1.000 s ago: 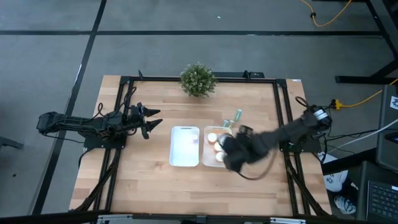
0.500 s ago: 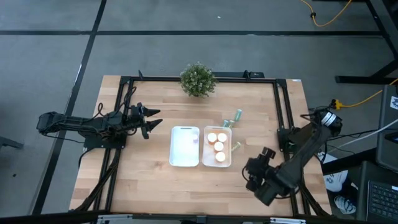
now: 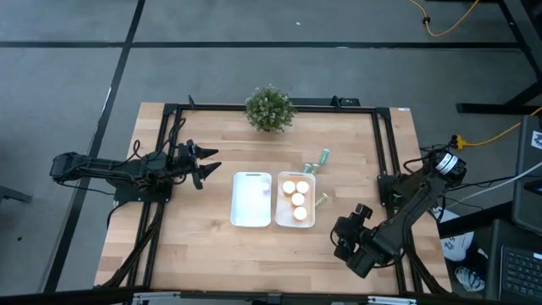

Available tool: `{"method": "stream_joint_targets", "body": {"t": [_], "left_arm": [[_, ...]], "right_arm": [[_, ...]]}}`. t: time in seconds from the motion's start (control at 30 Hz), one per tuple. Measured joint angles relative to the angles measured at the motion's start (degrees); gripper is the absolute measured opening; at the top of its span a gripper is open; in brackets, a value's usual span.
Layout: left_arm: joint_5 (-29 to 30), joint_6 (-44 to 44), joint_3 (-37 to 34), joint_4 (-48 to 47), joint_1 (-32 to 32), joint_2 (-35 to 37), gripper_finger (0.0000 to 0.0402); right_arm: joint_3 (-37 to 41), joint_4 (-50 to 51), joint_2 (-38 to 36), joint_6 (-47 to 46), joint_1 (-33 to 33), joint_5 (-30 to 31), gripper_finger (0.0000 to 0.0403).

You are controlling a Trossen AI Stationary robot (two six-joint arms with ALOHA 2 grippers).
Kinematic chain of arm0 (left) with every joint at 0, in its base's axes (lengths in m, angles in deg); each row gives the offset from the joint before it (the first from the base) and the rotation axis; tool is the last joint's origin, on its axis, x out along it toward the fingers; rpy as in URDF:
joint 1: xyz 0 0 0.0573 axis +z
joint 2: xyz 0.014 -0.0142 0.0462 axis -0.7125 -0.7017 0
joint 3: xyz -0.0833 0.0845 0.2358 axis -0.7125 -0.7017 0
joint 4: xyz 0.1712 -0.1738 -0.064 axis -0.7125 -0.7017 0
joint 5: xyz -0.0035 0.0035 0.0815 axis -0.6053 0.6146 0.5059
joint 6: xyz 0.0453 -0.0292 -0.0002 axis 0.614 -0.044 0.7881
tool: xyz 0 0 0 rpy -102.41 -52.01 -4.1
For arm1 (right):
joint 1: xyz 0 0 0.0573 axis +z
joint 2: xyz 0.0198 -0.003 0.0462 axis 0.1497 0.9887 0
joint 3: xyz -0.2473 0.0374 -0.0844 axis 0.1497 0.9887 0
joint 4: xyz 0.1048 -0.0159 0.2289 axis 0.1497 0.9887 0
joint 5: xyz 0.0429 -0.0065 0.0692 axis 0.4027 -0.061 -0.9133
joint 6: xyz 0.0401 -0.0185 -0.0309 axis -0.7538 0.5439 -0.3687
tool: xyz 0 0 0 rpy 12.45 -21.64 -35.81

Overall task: Pick and place medicine bottles into bin by pill shape (circle, oval)
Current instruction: Put the yellow tablet bottle into the left white bin

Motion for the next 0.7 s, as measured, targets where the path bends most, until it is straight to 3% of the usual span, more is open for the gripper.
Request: {"method": "stream_joint_targets", "body": {"t": [0.17, 0.3, 0.5, 0.7], "left_arm": [[0.0, 0.0, 0.0, 0.0, 0.0, 0.0, 0.0255], [0.0, 0.0, 0.0, 0.0, 0.0, 0.0, 0.0255], [0.0, 0.0, 0.0, 0.0, 0.0, 0.0, 0.0255], [0.0, 0.0, 0.0, 0.0, 0.0, 0.0, 0.0255]], "right_arm": [[1.2, 0.3, 0.0, -0.2, -0.4, 0.3, 0.0220], [1.8, 0.9, 0.0, -5.5, -1.6, 4.8, 0.0233], [3.1, 1.7, -0.1, -6.6, -4.9, 5.6, 0.0293], [2.7, 9.5, -1.5, -6.0, -9.8, -0.1, 0.0351]]}}
